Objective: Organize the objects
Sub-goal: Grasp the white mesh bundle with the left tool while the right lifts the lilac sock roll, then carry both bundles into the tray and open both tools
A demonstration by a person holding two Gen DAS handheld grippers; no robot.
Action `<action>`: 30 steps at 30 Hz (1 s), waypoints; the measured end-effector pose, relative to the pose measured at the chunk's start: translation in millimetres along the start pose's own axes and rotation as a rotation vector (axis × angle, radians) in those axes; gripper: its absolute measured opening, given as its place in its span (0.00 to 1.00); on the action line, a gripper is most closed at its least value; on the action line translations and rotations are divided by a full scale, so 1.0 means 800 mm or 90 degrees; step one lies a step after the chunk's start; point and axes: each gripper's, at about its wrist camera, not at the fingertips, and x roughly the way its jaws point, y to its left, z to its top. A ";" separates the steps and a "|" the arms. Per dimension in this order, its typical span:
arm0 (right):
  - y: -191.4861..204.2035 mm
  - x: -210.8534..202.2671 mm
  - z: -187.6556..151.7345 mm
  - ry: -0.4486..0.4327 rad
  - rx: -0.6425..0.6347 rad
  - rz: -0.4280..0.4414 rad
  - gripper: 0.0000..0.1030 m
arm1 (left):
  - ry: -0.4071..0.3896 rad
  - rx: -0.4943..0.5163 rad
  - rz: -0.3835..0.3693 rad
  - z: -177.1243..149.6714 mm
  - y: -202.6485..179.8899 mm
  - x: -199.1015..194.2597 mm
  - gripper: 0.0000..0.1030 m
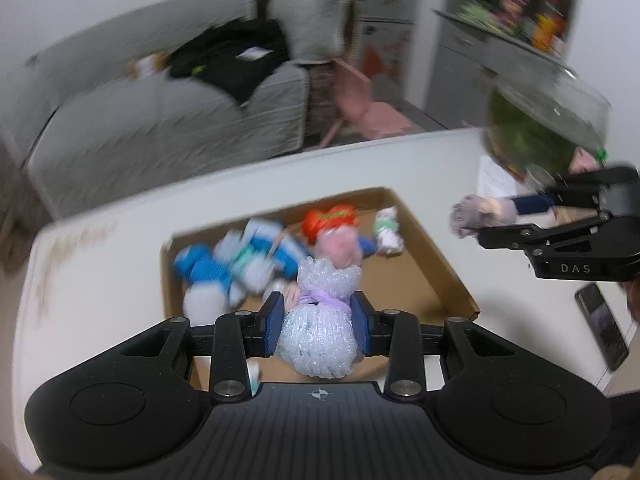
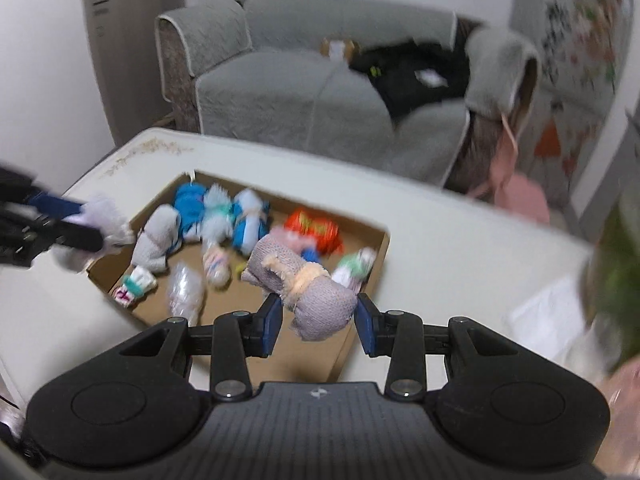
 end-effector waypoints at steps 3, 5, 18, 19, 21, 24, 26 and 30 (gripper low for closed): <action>0.005 0.007 0.004 -0.001 -0.065 0.009 0.35 | 0.004 0.048 -0.012 0.016 -0.013 0.022 0.41; 0.009 0.014 0.005 0.006 -0.093 0.018 0.35 | 0.011 0.061 -0.019 0.017 -0.019 0.037 0.41; 0.037 0.065 0.004 0.078 -0.164 0.033 0.35 | 0.076 0.053 -0.054 -0.003 -0.027 0.133 0.41; 0.037 0.069 0.003 0.083 -0.164 0.035 0.35 | 0.079 0.046 -0.056 -0.007 -0.026 0.137 0.41; 0.040 0.078 0.000 0.094 -0.170 0.036 0.35 | 0.089 0.029 -0.064 -0.017 -0.026 0.146 0.41; 0.048 0.087 -0.003 0.108 -0.178 0.038 0.35 | 0.107 0.011 -0.068 -0.035 -0.027 0.159 0.41; 0.054 0.093 -0.005 0.117 -0.186 0.042 0.35 | 0.118 0.010 -0.062 -0.045 -0.022 0.166 0.41; 0.071 0.103 -0.007 0.137 -0.197 0.050 0.35 | 0.133 0.009 -0.032 -0.062 -0.002 0.166 0.41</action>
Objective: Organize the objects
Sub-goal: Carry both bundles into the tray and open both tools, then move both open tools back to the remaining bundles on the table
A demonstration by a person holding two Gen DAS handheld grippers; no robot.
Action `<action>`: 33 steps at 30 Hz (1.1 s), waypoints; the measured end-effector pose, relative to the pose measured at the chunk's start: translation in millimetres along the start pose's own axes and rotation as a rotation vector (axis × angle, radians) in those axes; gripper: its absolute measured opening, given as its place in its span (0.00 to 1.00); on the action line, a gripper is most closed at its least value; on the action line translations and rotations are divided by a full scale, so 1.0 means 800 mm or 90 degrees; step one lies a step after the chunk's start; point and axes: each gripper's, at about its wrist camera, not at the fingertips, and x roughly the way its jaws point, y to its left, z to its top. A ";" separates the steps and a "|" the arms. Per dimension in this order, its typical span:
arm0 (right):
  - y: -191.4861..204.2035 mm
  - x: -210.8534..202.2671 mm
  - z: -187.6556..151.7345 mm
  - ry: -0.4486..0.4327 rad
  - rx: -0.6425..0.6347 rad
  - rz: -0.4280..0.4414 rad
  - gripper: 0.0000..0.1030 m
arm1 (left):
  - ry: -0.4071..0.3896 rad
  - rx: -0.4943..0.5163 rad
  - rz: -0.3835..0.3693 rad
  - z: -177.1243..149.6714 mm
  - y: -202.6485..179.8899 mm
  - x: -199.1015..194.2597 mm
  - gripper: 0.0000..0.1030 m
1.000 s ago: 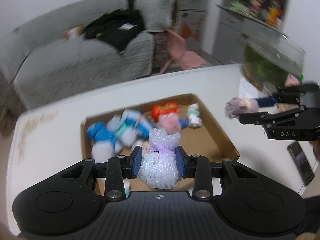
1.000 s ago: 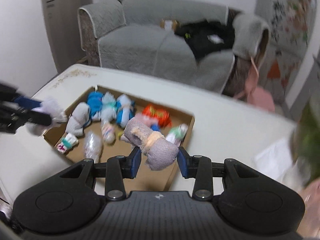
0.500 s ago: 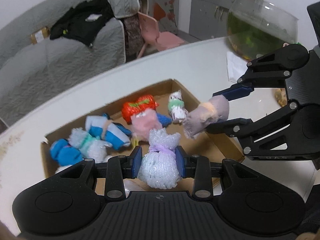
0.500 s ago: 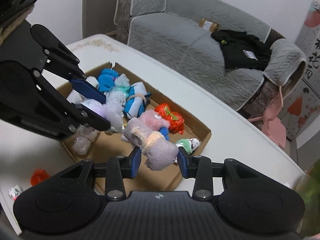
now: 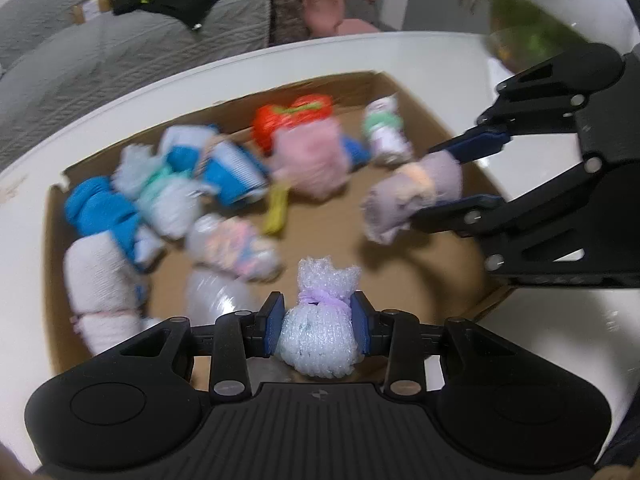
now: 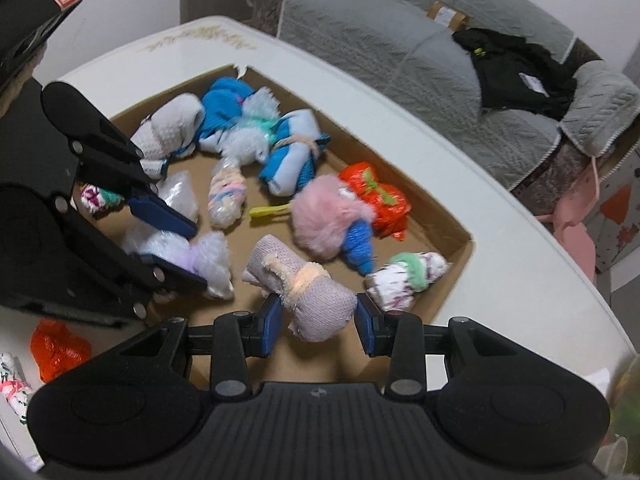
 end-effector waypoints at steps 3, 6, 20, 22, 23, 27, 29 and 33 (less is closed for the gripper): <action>0.012 0.004 0.010 0.002 -0.005 0.007 0.35 | -0.002 -0.017 0.002 -0.010 0.013 -0.004 0.41; 0.025 0.007 0.018 0.004 -0.018 0.015 0.35 | -0.009 -0.024 0.002 -0.012 0.019 -0.007 0.41; 0.038 0.028 0.021 0.032 -0.006 0.033 0.35 | -0.018 -0.041 0.011 -0.024 0.031 -0.007 0.41; 0.040 0.033 0.020 0.038 -0.002 0.039 0.35 | -0.015 -0.042 0.014 -0.024 0.031 -0.007 0.41; 0.041 0.036 0.020 0.042 -0.002 0.039 0.35 | -0.014 -0.046 0.014 -0.023 0.030 -0.006 0.41; 0.041 0.040 0.015 0.052 0.010 0.042 0.37 | -0.010 -0.067 0.025 -0.025 0.028 0.000 0.47; 0.038 0.039 0.015 0.052 0.020 0.040 0.38 | -0.005 -0.076 0.028 -0.026 0.027 0.004 0.48; 0.035 0.038 0.012 0.055 0.033 0.035 0.44 | -0.004 -0.086 0.050 -0.028 0.026 0.003 0.56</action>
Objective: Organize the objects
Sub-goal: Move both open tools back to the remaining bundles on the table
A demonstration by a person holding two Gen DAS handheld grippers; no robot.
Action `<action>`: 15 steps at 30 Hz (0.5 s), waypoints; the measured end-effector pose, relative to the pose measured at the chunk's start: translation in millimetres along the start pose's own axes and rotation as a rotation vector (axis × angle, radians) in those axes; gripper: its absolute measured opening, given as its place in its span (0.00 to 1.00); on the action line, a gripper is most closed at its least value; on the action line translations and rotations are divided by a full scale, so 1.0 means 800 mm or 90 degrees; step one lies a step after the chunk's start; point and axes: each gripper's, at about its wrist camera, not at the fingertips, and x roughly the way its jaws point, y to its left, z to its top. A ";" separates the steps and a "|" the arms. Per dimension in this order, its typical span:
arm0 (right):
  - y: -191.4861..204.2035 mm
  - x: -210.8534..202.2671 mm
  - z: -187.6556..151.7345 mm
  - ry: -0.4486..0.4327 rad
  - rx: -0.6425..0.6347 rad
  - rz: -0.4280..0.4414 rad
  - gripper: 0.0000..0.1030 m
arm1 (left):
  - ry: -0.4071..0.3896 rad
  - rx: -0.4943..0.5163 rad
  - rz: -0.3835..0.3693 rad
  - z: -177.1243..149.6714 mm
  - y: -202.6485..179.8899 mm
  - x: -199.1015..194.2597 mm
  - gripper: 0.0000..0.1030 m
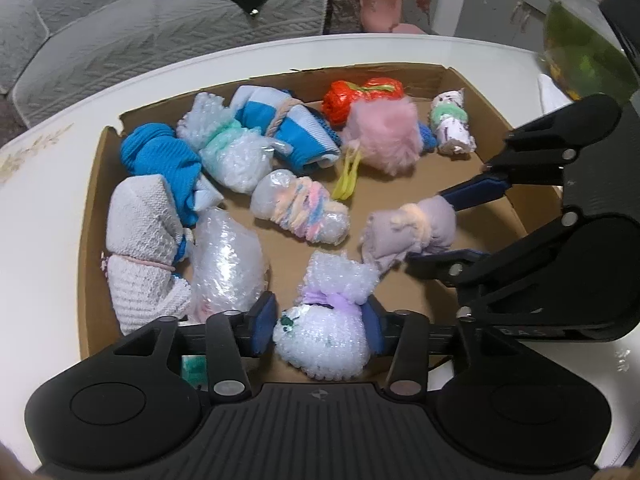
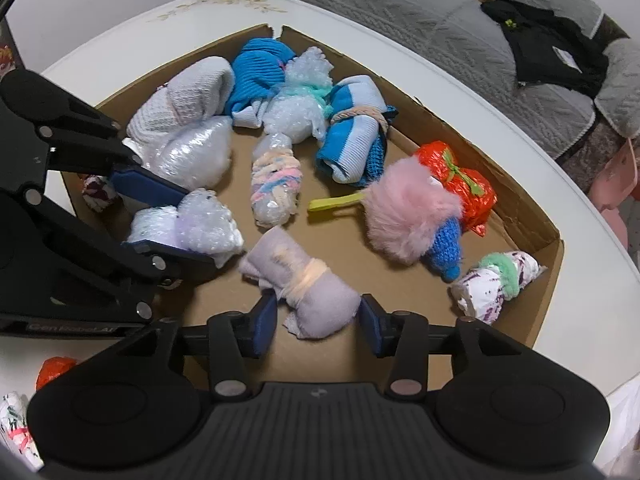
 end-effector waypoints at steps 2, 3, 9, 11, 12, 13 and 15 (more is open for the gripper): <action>-0.003 -0.002 -0.002 0.002 0.005 -0.005 0.49 | 0.003 -0.015 -0.004 -0.001 0.001 -0.001 0.62; -0.004 -0.003 -0.003 0.004 0.008 -0.007 0.50 | 0.007 -0.018 -0.004 -0.002 0.000 -0.002 0.63; -0.008 -0.006 -0.001 -0.013 0.035 -0.024 0.54 | 0.007 0.018 0.018 -0.007 -0.021 -0.016 0.78; -0.010 -0.004 0.003 -0.033 0.061 -0.041 0.63 | 0.004 0.019 0.026 -0.008 -0.023 -0.021 0.80; -0.012 -0.002 0.005 -0.040 0.071 -0.045 0.70 | 0.003 0.017 0.032 -0.008 -0.022 -0.023 0.80; -0.011 -0.001 0.006 -0.045 0.076 -0.048 0.72 | 0.002 0.015 0.038 -0.008 -0.021 -0.024 0.80; -0.011 -0.001 0.008 -0.056 0.081 -0.061 0.73 | -0.006 0.010 0.051 -0.007 -0.019 -0.026 0.80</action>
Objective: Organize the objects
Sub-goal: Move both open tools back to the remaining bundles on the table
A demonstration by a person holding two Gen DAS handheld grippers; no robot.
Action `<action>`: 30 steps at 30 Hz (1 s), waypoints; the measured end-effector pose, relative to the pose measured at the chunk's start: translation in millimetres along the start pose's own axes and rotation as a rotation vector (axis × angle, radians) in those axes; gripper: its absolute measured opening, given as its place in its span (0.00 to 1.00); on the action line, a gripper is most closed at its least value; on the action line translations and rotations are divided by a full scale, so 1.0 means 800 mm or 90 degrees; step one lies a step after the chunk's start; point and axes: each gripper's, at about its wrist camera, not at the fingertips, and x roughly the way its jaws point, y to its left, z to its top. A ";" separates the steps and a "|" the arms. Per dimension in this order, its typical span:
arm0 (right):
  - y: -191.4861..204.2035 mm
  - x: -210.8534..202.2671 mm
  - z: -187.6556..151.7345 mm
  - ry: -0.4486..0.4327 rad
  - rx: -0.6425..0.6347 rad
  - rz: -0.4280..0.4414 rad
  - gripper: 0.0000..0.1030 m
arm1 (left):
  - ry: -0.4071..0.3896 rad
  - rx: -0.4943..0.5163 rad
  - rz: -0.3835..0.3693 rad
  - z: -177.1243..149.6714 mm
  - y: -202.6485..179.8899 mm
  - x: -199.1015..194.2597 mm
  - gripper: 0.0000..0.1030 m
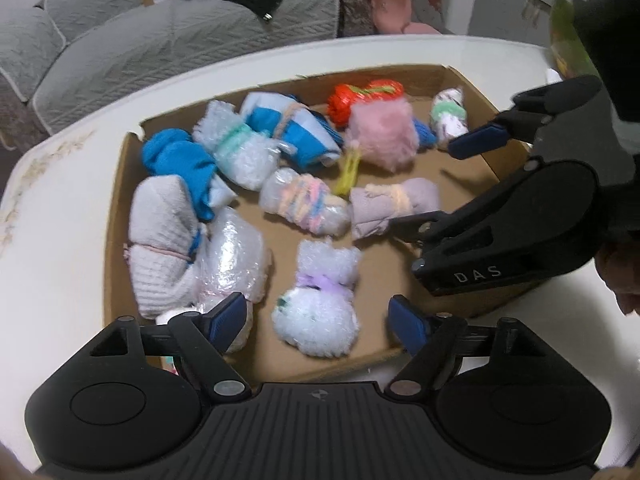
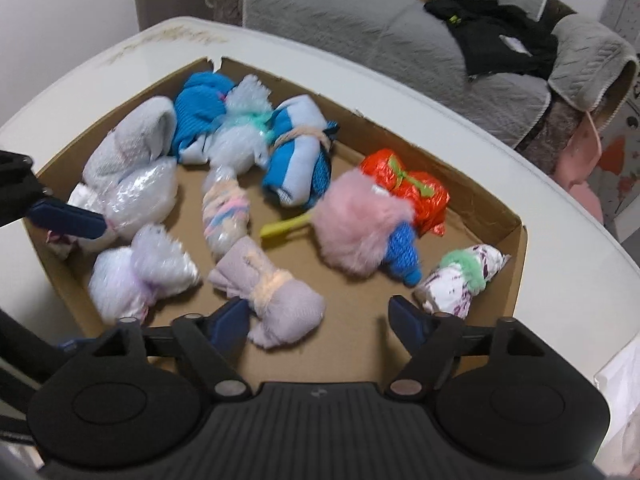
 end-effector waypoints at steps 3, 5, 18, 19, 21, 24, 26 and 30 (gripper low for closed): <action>-0.002 -0.012 0.001 -0.013 0.009 -0.004 0.75 | -0.016 -0.005 0.028 0.003 0.006 -0.004 0.81; -0.006 -0.024 -0.002 -0.015 0.019 0.002 0.80 | -0.018 -0.007 0.041 0.003 0.007 -0.008 0.82; -0.015 -0.121 -0.055 -0.025 0.065 0.056 0.89 | -0.028 -0.041 0.029 -0.042 0.030 -0.105 0.84; -0.010 -0.128 -0.062 -0.021 0.055 0.071 0.89 | -0.024 -0.043 0.021 -0.050 0.031 -0.114 0.85; 0.002 -0.140 -0.080 -0.009 0.033 0.112 0.92 | -0.008 -0.024 -0.010 -0.070 0.027 -0.130 0.86; 0.027 -0.147 -0.102 0.021 0.001 0.159 0.93 | 0.026 0.068 -0.063 -0.101 0.004 -0.139 0.91; 0.042 -0.146 -0.109 0.044 -0.007 0.191 0.93 | 0.034 0.130 -0.082 -0.118 -0.011 -0.140 0.91; 0.073 -0.141 -0.125 0.085 -0.010 0.201 0.95 | 0.051 0.205 -0.126 -0.145 -0.032 -0.128 0.91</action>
